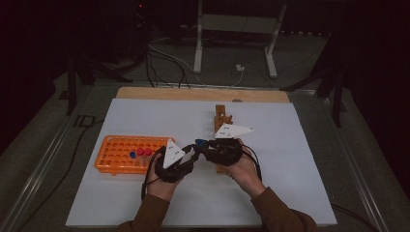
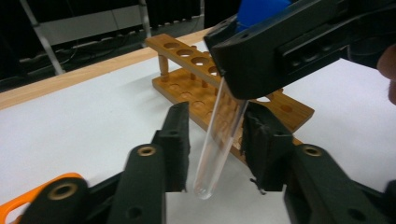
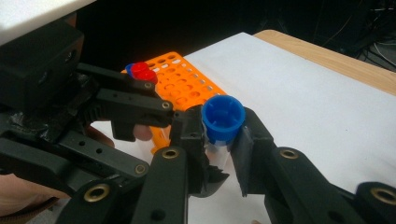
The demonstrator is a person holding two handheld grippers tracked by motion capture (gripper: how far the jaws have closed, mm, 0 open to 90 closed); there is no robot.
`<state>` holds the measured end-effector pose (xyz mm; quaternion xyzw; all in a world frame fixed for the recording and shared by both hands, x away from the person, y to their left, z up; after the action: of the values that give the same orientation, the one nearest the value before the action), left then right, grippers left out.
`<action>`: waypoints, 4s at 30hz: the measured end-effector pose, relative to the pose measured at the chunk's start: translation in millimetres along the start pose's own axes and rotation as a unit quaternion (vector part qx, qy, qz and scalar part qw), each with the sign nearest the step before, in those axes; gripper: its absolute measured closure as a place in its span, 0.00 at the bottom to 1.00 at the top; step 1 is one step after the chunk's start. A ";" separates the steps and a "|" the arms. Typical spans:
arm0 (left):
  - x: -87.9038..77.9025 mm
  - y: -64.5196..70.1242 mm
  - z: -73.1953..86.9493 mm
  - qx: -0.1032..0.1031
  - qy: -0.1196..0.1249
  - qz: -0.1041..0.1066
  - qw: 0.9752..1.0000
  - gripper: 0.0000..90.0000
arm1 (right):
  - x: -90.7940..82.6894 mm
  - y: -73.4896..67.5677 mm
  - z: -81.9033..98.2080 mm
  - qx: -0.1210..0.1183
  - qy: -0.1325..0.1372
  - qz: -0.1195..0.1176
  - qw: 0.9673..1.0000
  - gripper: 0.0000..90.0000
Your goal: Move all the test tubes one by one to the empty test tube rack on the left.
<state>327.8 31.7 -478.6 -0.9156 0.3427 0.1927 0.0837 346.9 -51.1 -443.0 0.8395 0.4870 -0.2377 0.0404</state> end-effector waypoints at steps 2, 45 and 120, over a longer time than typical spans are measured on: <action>-0.2 0.5 -0.2 -0.002 0.002 0.005 1.000 0.76 | 0.6 -0.3 0.4 0.000 -0.001 -0.001 1.000 0.85; -72.8 -44.5 29.4 -0.018 0.021 0.019 0.999 0.85 | -54.4 56.0 35.0 0.013 0.005 0.114 0.993 0.00; -98.6 -132.9 105.5 -0.069 -0.076 -0.132 0.986 0.85 | -121.1 87.1 84.5 0.047 0.026 0.191 0.980 0.00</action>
<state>316.2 220.4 -531.5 -0.9391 0.1971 0.2723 0.0711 339.5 -218.6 -478.8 0.9240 0.3068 -0.2260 0.0324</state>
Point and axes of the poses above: each handheld gripper's, and its own axes: x roughly forward along the jaws, z roughly out of its underside, y roughly to its right, the point moved 8 cm from there along x, roughly forward along the jaws, and after that the axes turned 1 degree about x, right-handed, at the moved point
